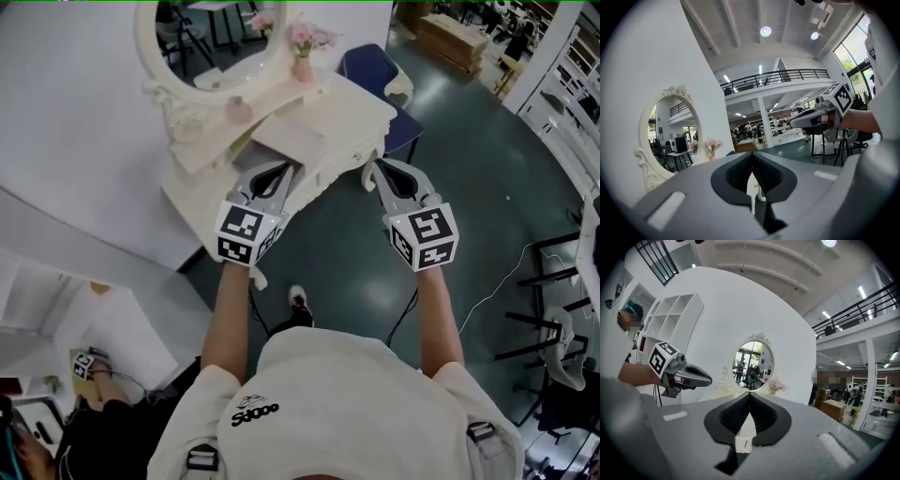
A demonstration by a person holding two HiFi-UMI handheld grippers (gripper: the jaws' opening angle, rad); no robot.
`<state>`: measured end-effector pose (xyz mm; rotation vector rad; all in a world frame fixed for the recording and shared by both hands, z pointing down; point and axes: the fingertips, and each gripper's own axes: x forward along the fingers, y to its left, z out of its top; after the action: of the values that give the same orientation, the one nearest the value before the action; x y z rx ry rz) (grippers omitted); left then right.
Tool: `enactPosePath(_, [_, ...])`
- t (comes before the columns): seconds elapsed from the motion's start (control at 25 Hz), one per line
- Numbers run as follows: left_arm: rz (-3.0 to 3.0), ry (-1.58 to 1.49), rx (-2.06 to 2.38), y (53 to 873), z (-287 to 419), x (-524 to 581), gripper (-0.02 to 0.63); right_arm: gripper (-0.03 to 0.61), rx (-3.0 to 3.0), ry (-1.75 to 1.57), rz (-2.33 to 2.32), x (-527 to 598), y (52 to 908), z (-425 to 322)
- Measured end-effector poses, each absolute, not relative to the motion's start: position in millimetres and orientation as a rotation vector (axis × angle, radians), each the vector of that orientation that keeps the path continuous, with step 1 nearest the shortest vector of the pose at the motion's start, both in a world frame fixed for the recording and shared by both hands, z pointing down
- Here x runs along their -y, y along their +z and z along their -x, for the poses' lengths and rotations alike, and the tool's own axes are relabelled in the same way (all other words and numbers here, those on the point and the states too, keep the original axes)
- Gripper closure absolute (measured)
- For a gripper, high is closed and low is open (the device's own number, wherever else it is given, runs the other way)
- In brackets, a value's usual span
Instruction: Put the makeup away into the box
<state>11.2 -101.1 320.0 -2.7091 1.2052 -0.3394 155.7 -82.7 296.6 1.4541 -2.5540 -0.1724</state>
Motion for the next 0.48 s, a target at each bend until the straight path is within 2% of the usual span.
enactPosePath(0.48, [2.726, -0.319, -1.264, 317.0, 63.9, 205.4, 0.597, 0.577, 2.542, -0.135, -1.400, 190.9, 299.6, -83.6])
